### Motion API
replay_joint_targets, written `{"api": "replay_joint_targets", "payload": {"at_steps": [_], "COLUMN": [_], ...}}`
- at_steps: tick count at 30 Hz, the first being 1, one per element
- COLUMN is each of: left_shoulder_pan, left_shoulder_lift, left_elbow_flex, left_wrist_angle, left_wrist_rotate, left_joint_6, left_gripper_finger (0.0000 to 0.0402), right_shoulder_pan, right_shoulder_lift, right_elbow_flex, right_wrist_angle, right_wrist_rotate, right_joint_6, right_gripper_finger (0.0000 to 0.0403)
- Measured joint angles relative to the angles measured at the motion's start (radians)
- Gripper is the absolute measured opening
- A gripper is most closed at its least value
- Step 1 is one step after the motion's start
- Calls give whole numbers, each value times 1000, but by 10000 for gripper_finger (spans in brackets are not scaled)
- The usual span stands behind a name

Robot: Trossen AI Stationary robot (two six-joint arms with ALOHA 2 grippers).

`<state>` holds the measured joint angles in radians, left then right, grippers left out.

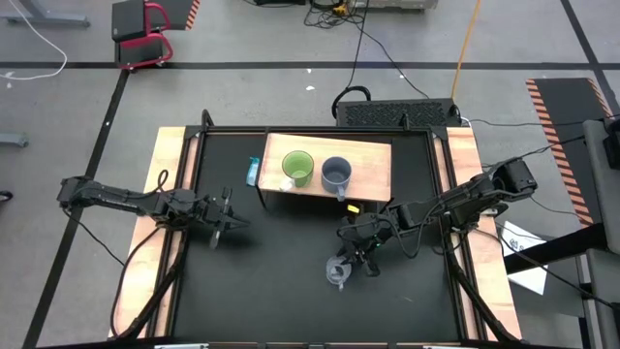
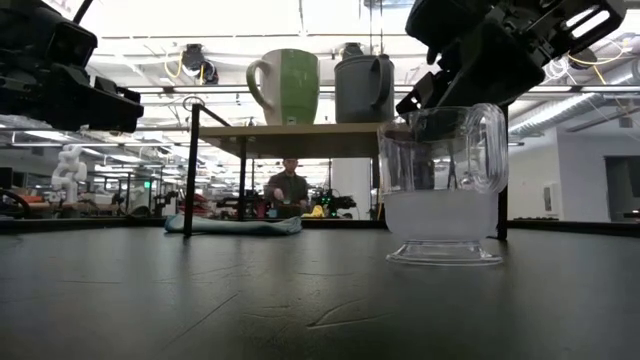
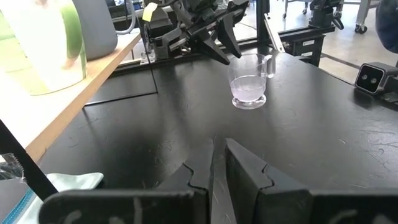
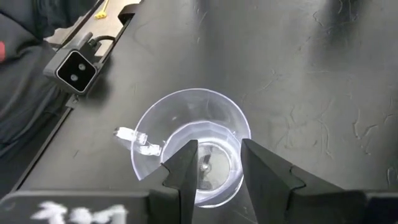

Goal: Stack small to large cups/mugs on shelf
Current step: Put the transparent cup on the shelf

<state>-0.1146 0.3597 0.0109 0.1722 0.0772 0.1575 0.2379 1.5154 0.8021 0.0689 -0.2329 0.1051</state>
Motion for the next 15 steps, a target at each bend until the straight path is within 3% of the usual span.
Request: {"api": "replay_joint_targets", "payload": {"at_steps": [15], "left_shoulder_pan": [0], "left_shoulder_lift": [0], "left_elbow_flex": [0], "left_wrist_angle": [-18], "left_wrist_rotate": [0], "left_joint_6": [-4], "left_gripper_finger": [42], "right_shoulder_pan": [-3], "right_shoulder_lift": [4], "right_elbow_flex": [-4], "right_wrist_angle": [22], "right_wrist_rotate": [54], "right_joint_6": [-29], "right_gripper_finger": [116]}}
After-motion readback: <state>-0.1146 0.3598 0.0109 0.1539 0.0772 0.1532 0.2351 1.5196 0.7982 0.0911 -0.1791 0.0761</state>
